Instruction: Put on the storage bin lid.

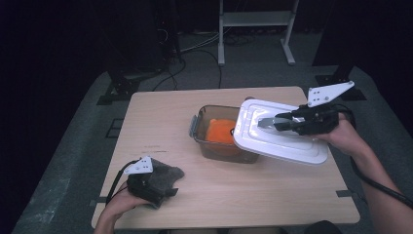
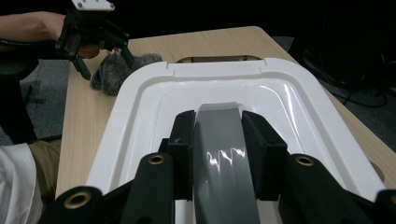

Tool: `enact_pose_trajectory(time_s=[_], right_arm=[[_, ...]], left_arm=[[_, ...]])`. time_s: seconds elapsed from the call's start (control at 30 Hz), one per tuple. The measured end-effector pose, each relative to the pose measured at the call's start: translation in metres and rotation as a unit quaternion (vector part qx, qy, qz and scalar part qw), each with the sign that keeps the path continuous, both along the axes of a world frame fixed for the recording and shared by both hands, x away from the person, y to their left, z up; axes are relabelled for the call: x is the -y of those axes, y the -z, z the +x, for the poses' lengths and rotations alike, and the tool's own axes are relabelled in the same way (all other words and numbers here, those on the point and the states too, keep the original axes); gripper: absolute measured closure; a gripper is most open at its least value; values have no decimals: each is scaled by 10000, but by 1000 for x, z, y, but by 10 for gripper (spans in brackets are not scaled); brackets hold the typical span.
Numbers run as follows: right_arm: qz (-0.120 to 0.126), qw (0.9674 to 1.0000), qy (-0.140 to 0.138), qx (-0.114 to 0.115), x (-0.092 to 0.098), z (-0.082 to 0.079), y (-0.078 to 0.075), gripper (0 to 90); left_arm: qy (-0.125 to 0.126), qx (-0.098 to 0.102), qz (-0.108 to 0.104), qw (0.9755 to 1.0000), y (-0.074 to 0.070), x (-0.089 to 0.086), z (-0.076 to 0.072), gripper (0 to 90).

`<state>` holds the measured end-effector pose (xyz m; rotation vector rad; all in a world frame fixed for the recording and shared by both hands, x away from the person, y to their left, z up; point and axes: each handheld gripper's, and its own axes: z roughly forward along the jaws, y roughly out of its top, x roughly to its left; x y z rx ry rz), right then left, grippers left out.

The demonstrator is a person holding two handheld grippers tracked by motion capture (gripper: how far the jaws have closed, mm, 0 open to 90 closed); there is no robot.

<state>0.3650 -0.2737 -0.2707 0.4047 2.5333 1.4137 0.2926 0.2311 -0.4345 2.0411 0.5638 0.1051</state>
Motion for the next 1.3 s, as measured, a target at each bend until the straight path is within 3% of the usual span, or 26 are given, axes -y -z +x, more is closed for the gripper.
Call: enact_pose_trajectory(time_s=[0.63, 1.3], right_arm=[[22, 9995, -319, -47, -44, 29, 0, 653], [69, 9990, -430, -115, -69, 52, 8, 653]], left_arm=[[-29, 8, -66, 10000, -1, -2, -1, 89], [-23, 36, -58, 10000, -2, -3, -2, 90]])
